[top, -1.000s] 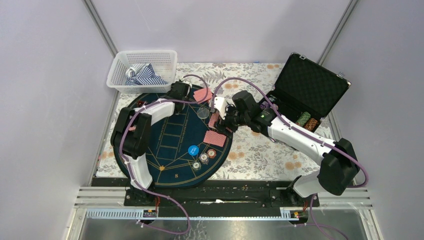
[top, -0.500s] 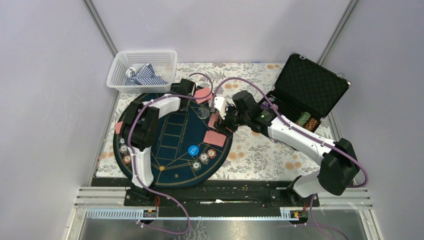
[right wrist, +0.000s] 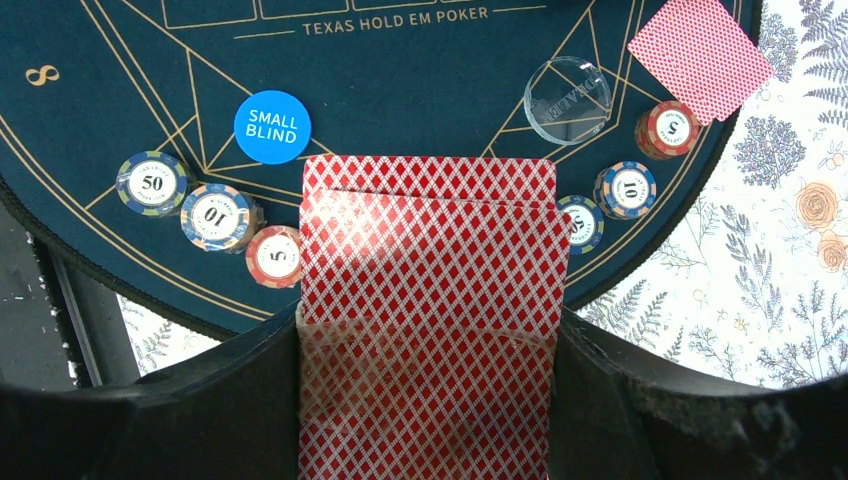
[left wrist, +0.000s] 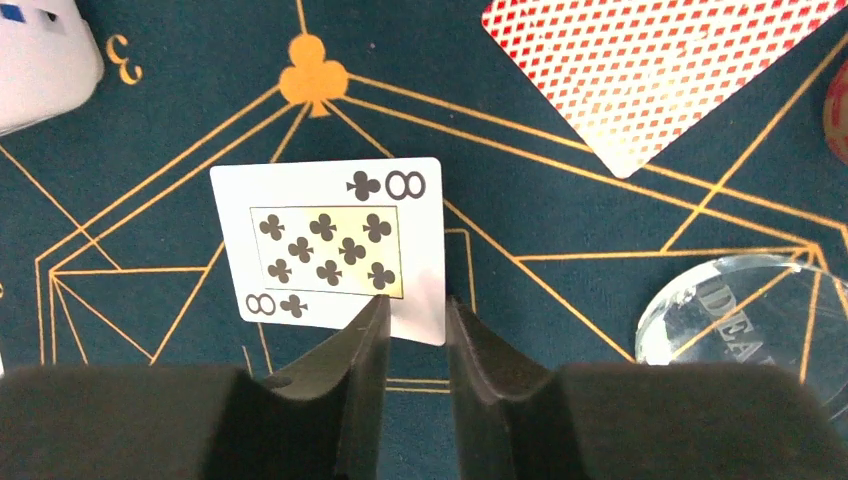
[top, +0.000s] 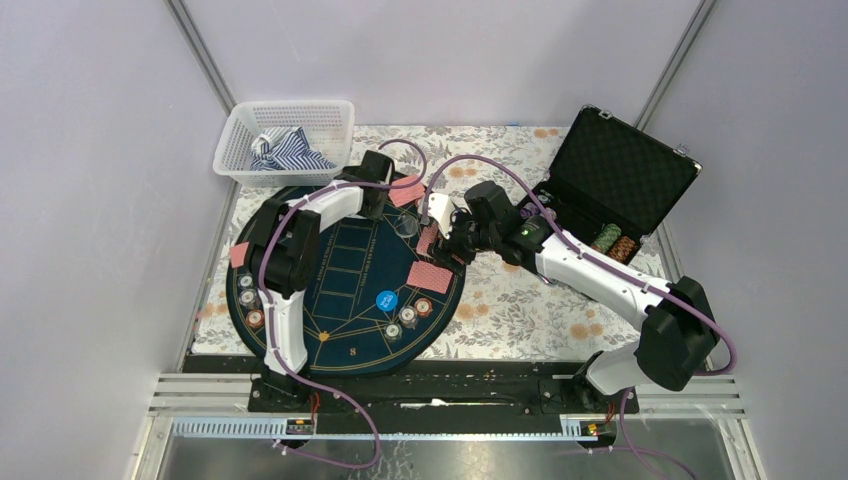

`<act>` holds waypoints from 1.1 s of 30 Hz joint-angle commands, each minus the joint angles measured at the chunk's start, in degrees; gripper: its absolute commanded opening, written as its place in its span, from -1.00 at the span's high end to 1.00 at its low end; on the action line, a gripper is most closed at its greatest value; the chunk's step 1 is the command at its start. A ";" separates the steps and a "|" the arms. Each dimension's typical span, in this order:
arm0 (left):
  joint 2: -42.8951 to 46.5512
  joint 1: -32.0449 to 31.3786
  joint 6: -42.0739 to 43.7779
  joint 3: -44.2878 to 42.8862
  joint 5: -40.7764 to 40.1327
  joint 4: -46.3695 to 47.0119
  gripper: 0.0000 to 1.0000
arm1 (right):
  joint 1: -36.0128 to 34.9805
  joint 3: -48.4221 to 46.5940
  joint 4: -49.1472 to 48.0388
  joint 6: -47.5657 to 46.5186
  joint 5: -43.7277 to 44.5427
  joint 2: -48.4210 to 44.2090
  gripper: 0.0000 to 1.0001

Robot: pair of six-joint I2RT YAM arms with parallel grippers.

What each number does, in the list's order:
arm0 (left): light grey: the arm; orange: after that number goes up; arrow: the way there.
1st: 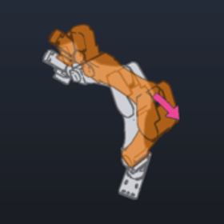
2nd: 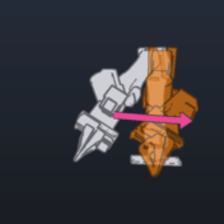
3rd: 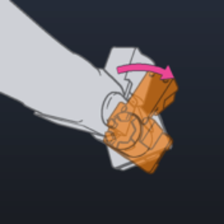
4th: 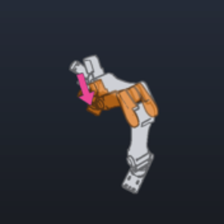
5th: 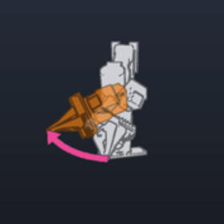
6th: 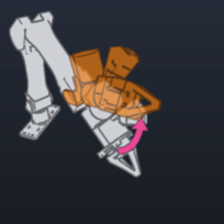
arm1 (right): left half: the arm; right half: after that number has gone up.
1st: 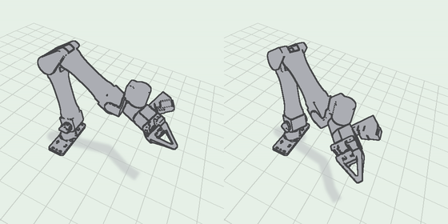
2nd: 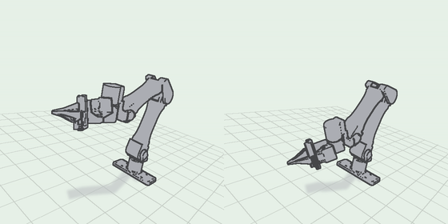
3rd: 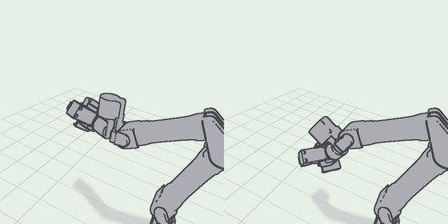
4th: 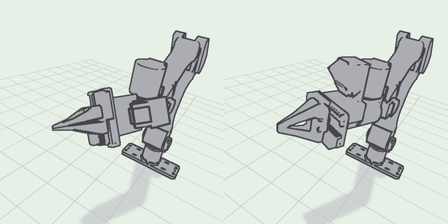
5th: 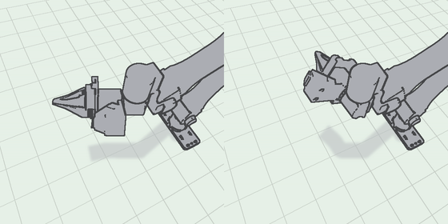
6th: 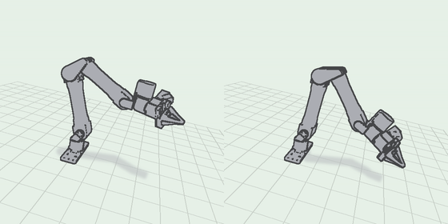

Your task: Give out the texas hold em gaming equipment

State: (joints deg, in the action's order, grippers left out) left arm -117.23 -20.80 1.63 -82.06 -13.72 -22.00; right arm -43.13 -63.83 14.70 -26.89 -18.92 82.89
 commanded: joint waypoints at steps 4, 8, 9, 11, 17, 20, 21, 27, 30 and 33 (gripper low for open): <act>2.21 -0.33 -1.12 -1.53 4.18 -4.08 0.08 | -0.37 -0.36 -3.02 -0.84 0.45 -1.80 0.73; 7.20 -0.02 -1.48 -1.33 6.65 -5.97 -0.10 | -0.38 -0.73 -2.75 -0.86 0.29 -1.87 0.72; 8.92 0.34 -1.52 -1.30 8.06 -6.51 -0.17 | -0.37 -0.82 -2.63 -0.88 0.41 -1.92 0.72; 12.75 1.30 -1.50 -1.01 10.91 -7.13 -0.41 | -0.38 -1.08 -2.47 -0.81 0.42 -1.96 0.72; 28.52 9.95 -8.60 5.55 32.34 -2.06 -0.97 | -0.42 -2.43 -1.43 -1.06 -0.36 -2.13 0.72; 34.01 13.58 -11.46 9.77 46.13 0.30 -0.97 | -0.46 -3.11 -0.40 -1.70 -1.24 -1.95 0.71; 35.31 13.90 -10.78 10.60 50.66 -0.62 -0.98 | -0.54 -3.14 -0.23 -1.87 -1.46 -2.00 0.71; 36.65 12.20 -14.29 14.79 70.30 -2.42 -0.98 | -0.68 -2.88 -0.23 -2.37 -4.21 -1.96 0.71; 36.25 8.62 -17.75 18.51 74.09 1.45 -0.98 | -0.89 -3.10 -0.22 -2.36 -4.98 -1.62 0.70; 35.16 6.00 -21.94 21.79 75.37 7.26 -0.97 | -1.12 -3.17 -0.30 -2.37 -5.88 -1.43 0.70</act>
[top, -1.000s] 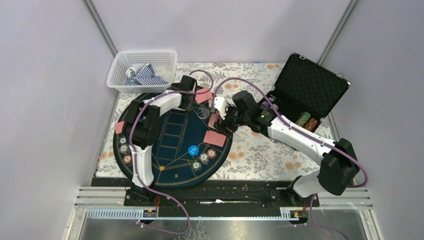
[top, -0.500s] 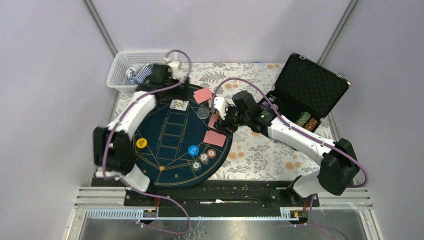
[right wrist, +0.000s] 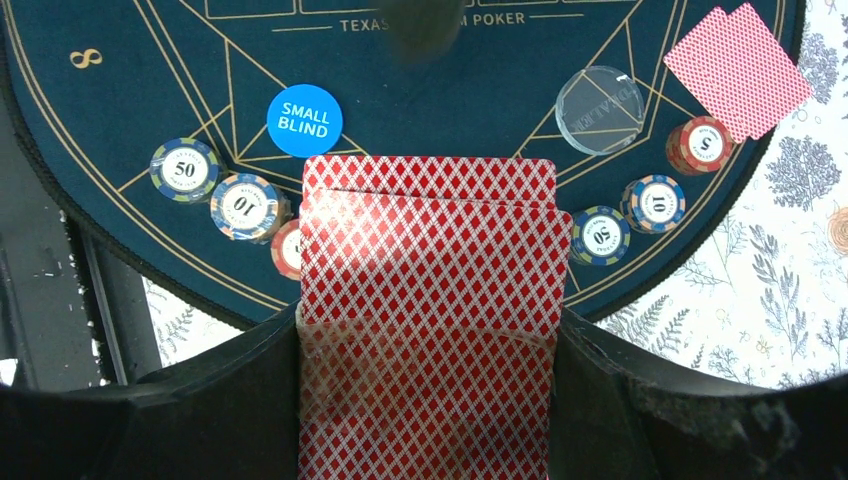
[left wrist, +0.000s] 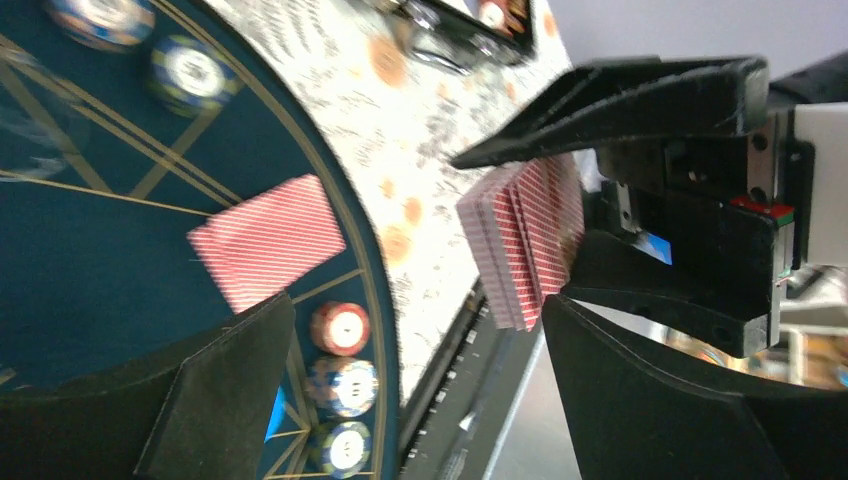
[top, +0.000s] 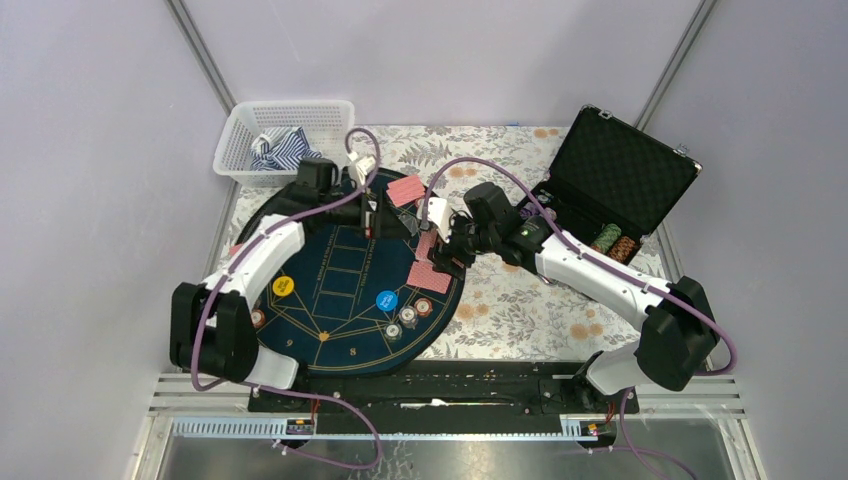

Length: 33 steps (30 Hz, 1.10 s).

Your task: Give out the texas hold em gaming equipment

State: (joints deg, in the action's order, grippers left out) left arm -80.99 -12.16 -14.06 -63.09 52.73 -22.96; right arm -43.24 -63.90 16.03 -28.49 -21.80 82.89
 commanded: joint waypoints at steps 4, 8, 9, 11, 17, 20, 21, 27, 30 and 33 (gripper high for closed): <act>-2.53 -3.51 -11.43 5.23 12.18 14.36 -0.94 | -1.42 -3.14 -1.03 -1.17 -3.34 -1.25 0.69; -4.73 -5.17 -12.17 6.20 13.72 14.64 -0.86 | -1.49 -3.12 -1.34 -1.11 -3.09 -1.16 0.69; -5.21 -5.21 -12.38 6.22 13.72 14.57 -0.84 | -1.53 -3.08 -1.47 -1.03 -2.94 -1.20 0.69; -6.03 -5.23 -13.00 6.22 13.74 14.72 -0.78 | -1.51 -2.94 -1.63 -0.95 -2.55 -1.46 0.69; -6.81 -5.15 -12.64 6.24 13.54 13.74 -0.34 | -1.56 -2.77 -2.16 -0.67 -1.10 -2.39 0.70; -6.54 -4.56 -12.15 6.06 13.45 12.84 -0.11 | -1.49 -2.36 -2.68 -0.63 -0.24 -2.67 0.72; -6.44 -4.29 -12.21 6.09 13.54 12.85 -0.05 | -1.49 -2.25 -2.82 -0.60 -0.13 -2.91 0.72; -5.20 -1.84 -14.24 7.07 14.62 15.10 0.28 | -1.56 -1.72 -3.11 -0.60 0.51 -3.34 0.73; -4.38 -0.82 -14.47 7.34 15.18 15.44 0.34 | -1.49 -1.59 -3.02 -0.56 0.67 -3.26 0.73; -2.91 -0.21 -15.71 8.42 16.29 18.06 0.35 | -1.49 -1.66 -2.93 -0.68 0.86 -3.11 0.73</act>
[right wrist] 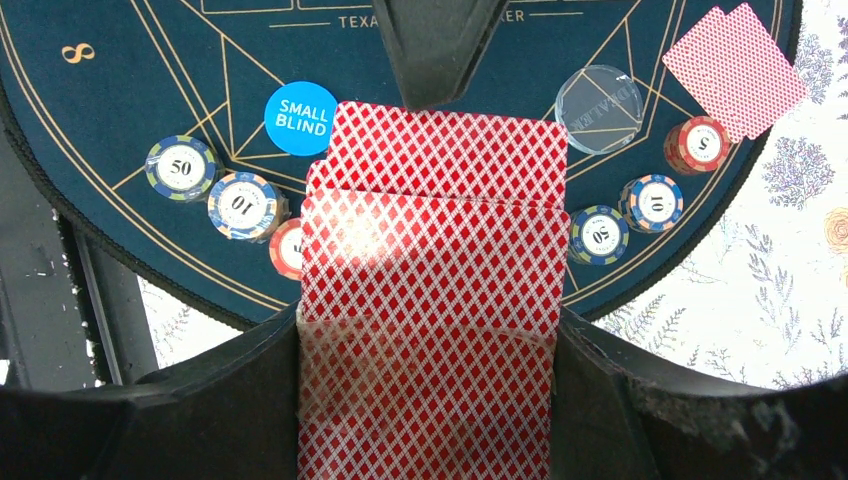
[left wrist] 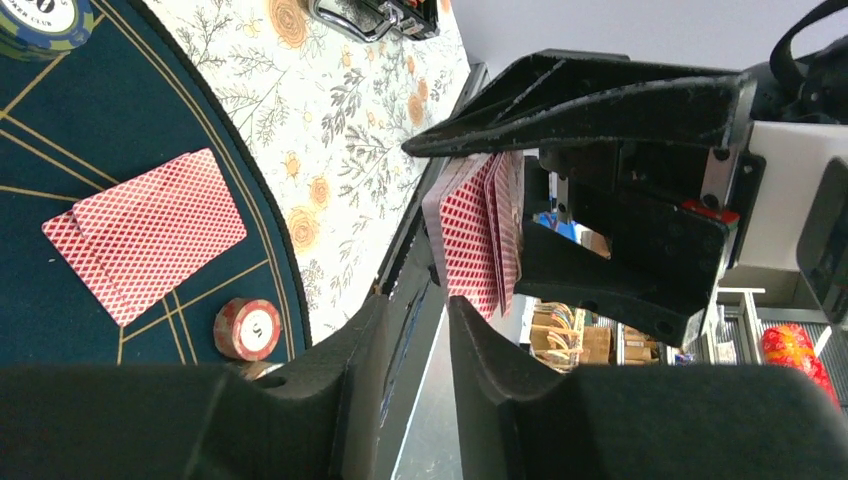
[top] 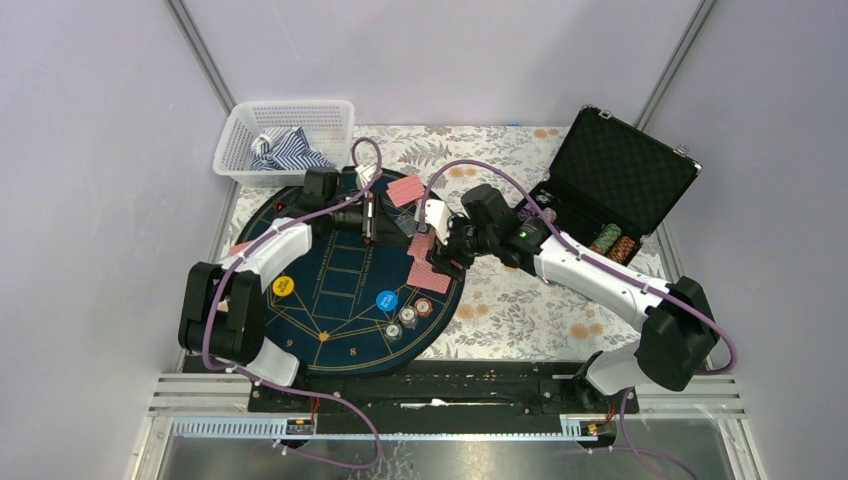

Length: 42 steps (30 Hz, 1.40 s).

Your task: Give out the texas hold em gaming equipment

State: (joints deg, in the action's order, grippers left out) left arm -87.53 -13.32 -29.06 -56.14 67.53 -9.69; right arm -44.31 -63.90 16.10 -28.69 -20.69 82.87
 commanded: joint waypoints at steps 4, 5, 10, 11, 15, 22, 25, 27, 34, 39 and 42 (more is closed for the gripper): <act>6.26 1.02 -5.68 3.73 3.66 12.20 -0.02 | -0.44 -1.91 -2.83 -0.48 -0.10 -2.60 0.73; 6.99 1.02 -6.76 4.24 3.88 13.81 -0.11 | -0.42 -1.95 -2.83 -0.49 -0.13 -2.44 0.73; 7.80 -1.07 -9.13 5.38 2.98 16.95 -0.21 | -0.42 -2.57 -2.85 -0.04 -0.38 -1.59 0.74; 7.43 -2.01 -9.17 5.42 2.55 16.97 -0.19 | -0.47 -2.77 -2.82 0.09 -0.46 -1.50 0.74; 5.11 -4.46 -9.32 4.72 1.66 16.40 0.03 | -0.45 -3.49 -2.79 0.46 -0.14 -1.35 0.74; 4.94 -3.31 -8.68 4.52 0.43 14.55 0.50 | -0.45 -2.59 -3.25 0.73 0.52 -1.97 0.75; 5.57 -1.49 -9.03 5.36 -0.18 14.71 0.81 | -0.45 -2.55 -3.40 0.80 0.77 -2.11 0.75; 5.65 0.14 -9.33 5.51 -0.40 14.49 0.94 | -0.42 -2.67 -3.49 0.85 0.98 -2.16 0.76; 6.97 5.65 -6.90 5.48 -2.74 10.33 1.00 | -0.44 -2.21 -3.50 0.72 2.50 -2.63 0.77; 7.55 10.35 -1.65 3.60 -4.01 2.81 1.00 | -0.37 -1.93 -3.61 0.58 3.43 -2.75 0.77; 7.35 13.15 3.37 1.55 -4.91 -4.32 1.00 | -0.38 -1.89 -3.47 0.66 3.67 -2.81 0.78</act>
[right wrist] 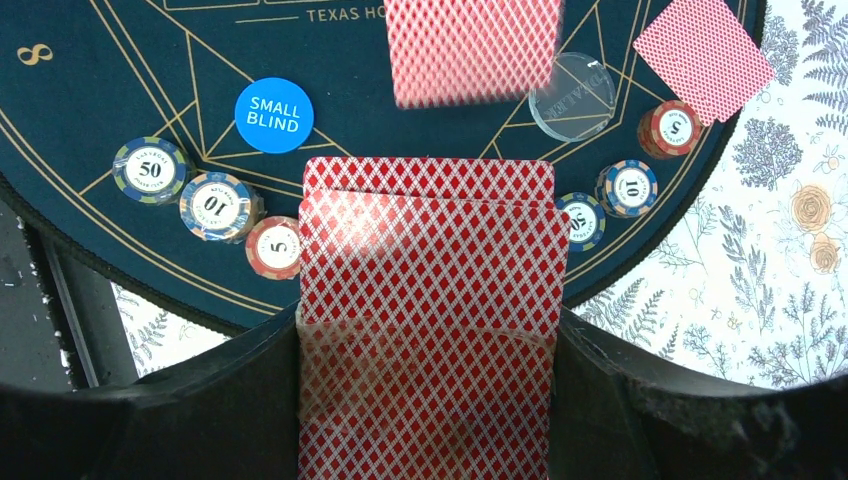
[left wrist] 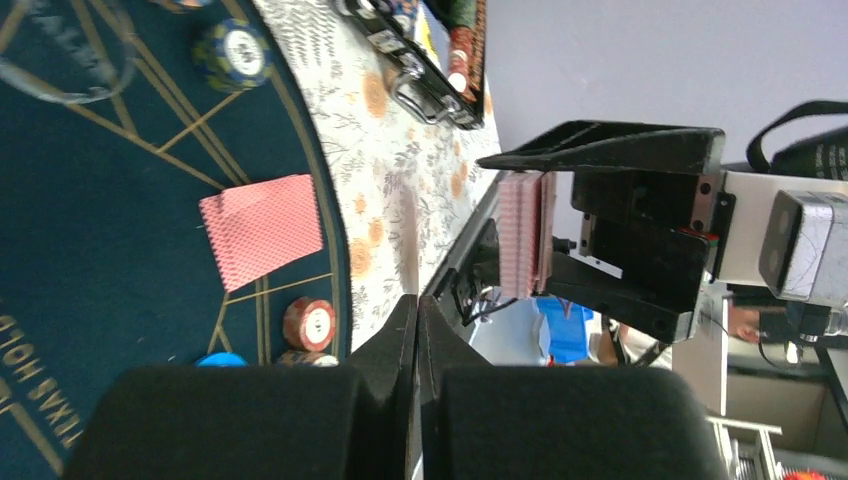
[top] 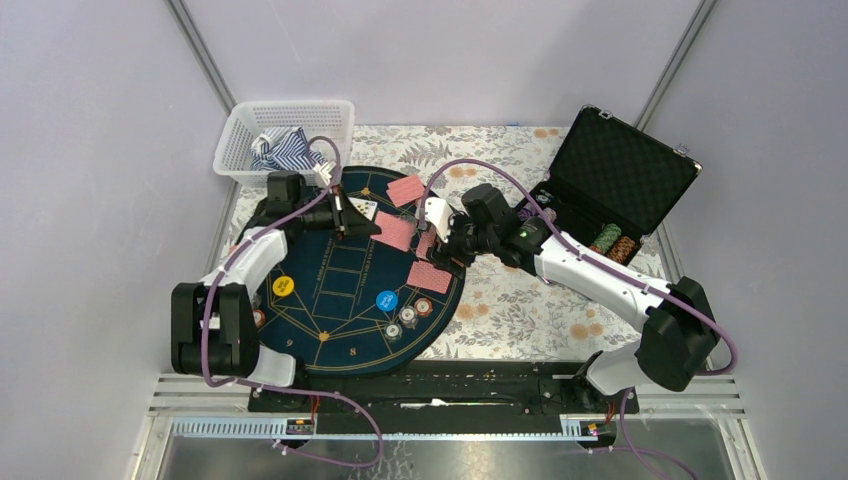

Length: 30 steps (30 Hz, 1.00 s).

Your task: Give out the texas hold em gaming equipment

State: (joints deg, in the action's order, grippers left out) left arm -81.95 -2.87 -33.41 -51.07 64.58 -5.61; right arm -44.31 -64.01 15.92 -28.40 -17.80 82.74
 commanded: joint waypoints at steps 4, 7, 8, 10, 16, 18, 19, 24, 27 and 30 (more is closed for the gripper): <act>0.88 6.78 17.86 -8.62 -11.19 -21.14 1.00 | -0.36 -1.65 -3.37 0.44 0.84 -2.58 0.78; 1.29 7.26 25.77 -12.51 -26.14 -27.88 1.00 | -0.35 -1.65 -3.40 0.45 0.75 -2.51 0.78; 1.73 7.19 27.60 -13.01 -31.84 -28.34 1.00 | -0.39 -1.65 -3.36 0.50 0.77 -2.50 0.78; 2.55 7.21 32.21 -13.97 -42.32 -28.71 1.00 | -0.34 -1.62 -3.35 0.44 0.75 -2.41 0.78; 3.99 0.36 41.63 -12.09 -75.95 -20.95 1.00 | -0.34 -1.77 -3.67 0.52 0.59 -1.91 0.78; 3.02 -3.03 44.30 -10.54 -83.03 -17.79 1.00 | -0.34 -2.02 -3.54 0.51 0.56 -1.61 0.78; 2.36 -4.04 44.93 -10.26 -85.55 -16.94 1.00 | -0.33 -2.07 -3.52 0.60 0.54 -1.49 0.78; -4.13 -8.63 46.69 -9.94 -93.41 -13.71 1.00 | -0.34 -1.75 -3.44 0.52 0.75 -1.82 0.78; -7.76 -10.60 46.96 -9.98 -95.90 -11.52 1.00 | -0.36 -1.35 -3.45 0.45 1.11 -2.30 0.78; -11.33 -12.00 45.77 -11.21 -96.04 -11.89 1.00 | -0.36 -1.04 -3.49 0.33 1.22 -2.54 0.78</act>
State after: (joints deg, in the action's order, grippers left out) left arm -90.17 -13.32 11.86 -61.34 -25.45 -20.71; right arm -44.31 -64.01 15.81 -28.40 -17.12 82.72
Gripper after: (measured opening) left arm 0.005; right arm 0.728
